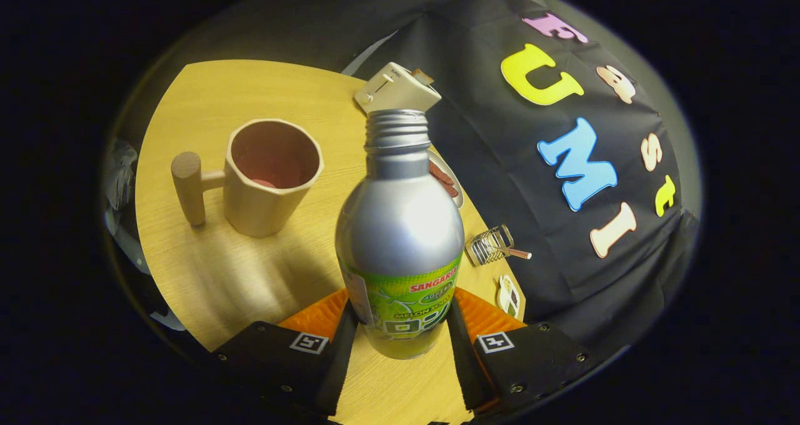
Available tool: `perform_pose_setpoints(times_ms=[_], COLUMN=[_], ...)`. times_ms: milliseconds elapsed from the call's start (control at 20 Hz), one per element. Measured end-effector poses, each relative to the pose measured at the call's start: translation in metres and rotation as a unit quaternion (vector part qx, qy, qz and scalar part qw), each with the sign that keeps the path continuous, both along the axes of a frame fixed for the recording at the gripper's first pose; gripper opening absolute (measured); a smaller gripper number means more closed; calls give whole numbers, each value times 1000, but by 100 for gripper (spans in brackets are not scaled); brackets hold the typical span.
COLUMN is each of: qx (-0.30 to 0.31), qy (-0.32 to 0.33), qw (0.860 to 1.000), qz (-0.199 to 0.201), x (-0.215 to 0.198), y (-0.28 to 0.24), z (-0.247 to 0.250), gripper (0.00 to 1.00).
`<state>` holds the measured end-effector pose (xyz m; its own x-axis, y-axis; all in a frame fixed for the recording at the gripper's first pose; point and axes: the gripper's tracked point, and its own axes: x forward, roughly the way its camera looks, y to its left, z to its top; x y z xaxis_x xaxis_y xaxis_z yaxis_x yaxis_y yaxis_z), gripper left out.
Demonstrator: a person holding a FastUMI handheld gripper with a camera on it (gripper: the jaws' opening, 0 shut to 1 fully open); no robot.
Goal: Take the bottle from table, then pour the juice into the cup, finally place the bottle on the coaster
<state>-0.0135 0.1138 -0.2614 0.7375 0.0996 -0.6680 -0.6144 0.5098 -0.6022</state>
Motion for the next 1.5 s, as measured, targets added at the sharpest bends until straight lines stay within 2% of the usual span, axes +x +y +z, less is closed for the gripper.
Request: perform_pose_setpoints(times_ms=[400,650,1100,1500], qx=[-82,-149,-232,-273], qy=[21,29,40,44], qw=[995,986,968,956], qz=[45,75,92,102], x=[0,1,5,6], y=[16,14,0,-6], z=[-20,-15,-2,11], gripper=[72,72,72,72])
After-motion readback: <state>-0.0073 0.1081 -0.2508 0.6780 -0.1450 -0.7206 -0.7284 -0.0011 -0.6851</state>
